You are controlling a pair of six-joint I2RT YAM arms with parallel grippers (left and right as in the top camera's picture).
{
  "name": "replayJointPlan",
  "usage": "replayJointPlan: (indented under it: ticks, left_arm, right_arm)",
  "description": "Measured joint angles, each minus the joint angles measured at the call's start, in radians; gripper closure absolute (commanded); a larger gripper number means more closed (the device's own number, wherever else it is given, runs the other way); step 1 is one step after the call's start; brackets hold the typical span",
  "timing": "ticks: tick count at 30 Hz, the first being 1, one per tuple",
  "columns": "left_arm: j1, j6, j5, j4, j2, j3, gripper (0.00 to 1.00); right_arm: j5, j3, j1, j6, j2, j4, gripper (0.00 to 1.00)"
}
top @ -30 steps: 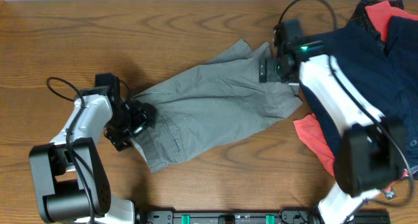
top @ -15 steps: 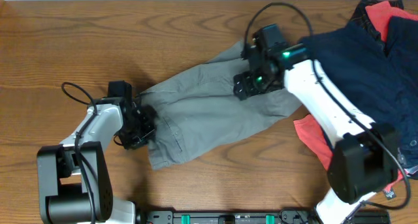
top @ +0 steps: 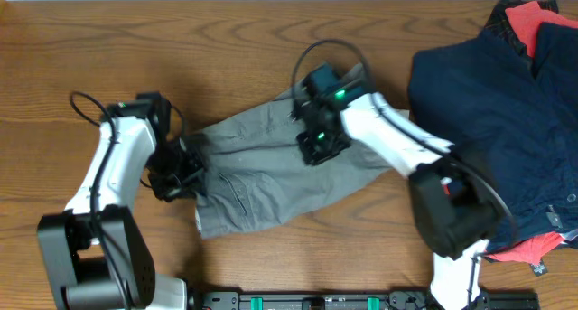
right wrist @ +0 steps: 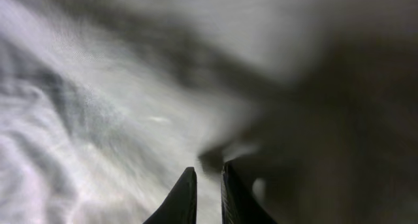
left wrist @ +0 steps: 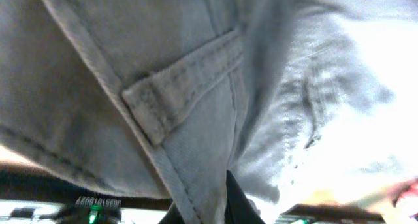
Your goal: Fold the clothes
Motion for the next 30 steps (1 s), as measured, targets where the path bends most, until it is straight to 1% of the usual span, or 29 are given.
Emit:
replayJointPlan:
  ticks: [3, 6, 9, 12, 14, 16, 18, 21, 24, 27, 30]
  left_arm:
    - [0.0, 0.018, 0.013, -0.087, -0.037, 0.095, 0.94]
    - [0.0, 0.045, 0.071, -0.134, -0.083, 0.164, 0.94]
    - [0.0, 0.066, 0.125, -0.13, -0.135, 0.204, 0.94]
    - [0.0, 0.075, 0.155, -0.089, -0.192, 0.215, 0.94]
    - [0.0, 0.078, 0.167, -0.068, -0.222, 0.215, 0.94]
    - [0.0, 0.079, 0.174, -0.061, -0.239, 0.215, 0.94]
    - [0.0, 0.079, 0.182, -0.058, -0.248, 0.216, 0.94]
    - [0.0, 0.082, 0.187, -0.052, -0.248, 0.216, 0.94]
    - [0.0, 0.082, 0.187, -0.044, -0.248, 0.216, 0.94]
    - [0.0, 0.082, 0.188, -0.041, -0.248, 0.216, 0.94]
    - [-0.002, 0.082, 0.188, -0.04, -0.248, 0.216, 0.94]
  right_arm:
    - [-0.043, -0.001, 0.066, -0.011, 0.066, 0.055, 0.85]
    - [-0.094, 0.001, 0.126, -0.011, 0.1, 0.153, 0.85]
    - [-0.138, 0.002, 0.187, -0.009, 0.117, 0.285, 0.84]
    - [-0.169, 0.002, 0.239, -0.001, 0.132, 0.38, 0.78]
    - [-0.18, 0.007, 0.267, 0.002, 0.137, 0.393, 0.73]
    - [-0.172, 0.026, 0.282, 0.006, 0.14, 0.363, 0.71]
    - [-0.133, 0.066, 0.279, 0.013, 0.143, 0.284, 0.68]
    - [-0.057, 0.129, 0.244, 0.018, 0.14, 0.169, 0.66]
    - [0.041, 0.174, 0.163, 0.02, 0.11, 0.08, 0.66]
    - [0.145, 0.192, 0.043, 0.019, 0.042, -0.009, 0.67]
    - [0.203, 0.199, -0.06, 0.01, -0.004, -0.097, 0.69]
